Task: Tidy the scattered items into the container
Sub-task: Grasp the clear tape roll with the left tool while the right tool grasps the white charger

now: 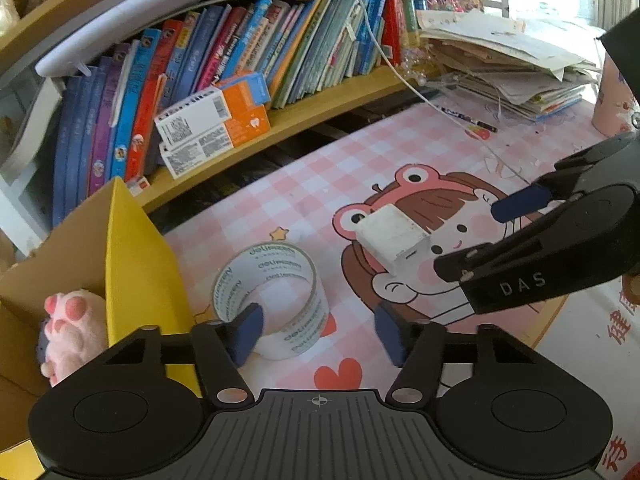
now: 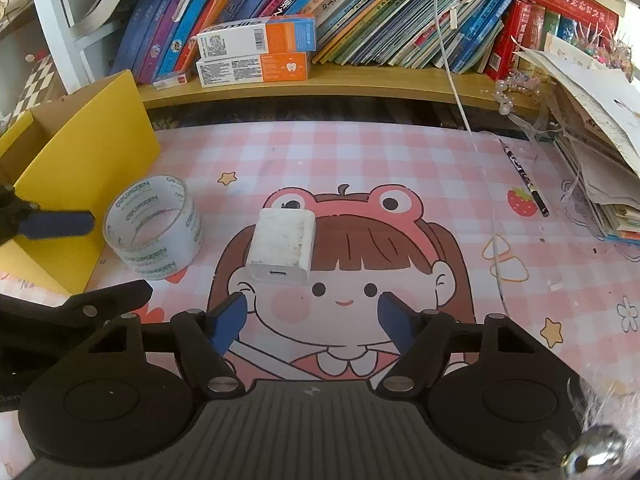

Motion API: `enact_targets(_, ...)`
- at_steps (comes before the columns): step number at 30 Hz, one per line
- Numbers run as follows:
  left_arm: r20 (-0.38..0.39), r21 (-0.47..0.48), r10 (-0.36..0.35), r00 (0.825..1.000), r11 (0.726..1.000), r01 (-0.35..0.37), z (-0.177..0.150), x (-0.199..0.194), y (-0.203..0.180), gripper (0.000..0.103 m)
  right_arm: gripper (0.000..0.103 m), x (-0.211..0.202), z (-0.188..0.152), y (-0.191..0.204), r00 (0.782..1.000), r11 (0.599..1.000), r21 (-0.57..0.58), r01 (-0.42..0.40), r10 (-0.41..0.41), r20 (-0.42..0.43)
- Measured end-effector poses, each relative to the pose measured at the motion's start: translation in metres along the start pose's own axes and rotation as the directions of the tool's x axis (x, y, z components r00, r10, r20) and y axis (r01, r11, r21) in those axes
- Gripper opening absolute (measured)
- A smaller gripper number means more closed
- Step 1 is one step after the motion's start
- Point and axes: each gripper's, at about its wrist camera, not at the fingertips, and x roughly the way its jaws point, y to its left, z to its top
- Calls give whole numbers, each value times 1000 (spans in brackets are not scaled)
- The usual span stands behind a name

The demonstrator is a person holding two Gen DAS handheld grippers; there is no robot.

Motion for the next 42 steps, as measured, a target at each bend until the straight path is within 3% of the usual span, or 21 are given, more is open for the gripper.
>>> enact_targets(16,-10,-6,44,999,999,-45,1,20,5,54,64,28,18,9,999,999,-6,-43,43,-19)
enact_targets(20,-31,8,43,999,999,-43,1,28,4,53,64,34,20,10,998,999,1,-48,48,-27)
enact_targets(22,-43,17,40,998,999,-39,1,32,3,46,64,37,22,11,998,999,1,-50,50,-29)
enact_targets(27,-58,20,33,998,999,-32,1,40,4,42,62,45,27,15,998,999,-1,-50,50,-35)
enact_targets(42,-74,14,19,997,1000,-18,2,55,7,40,57,66,34,22,998,998,-50,-28,25,-50)
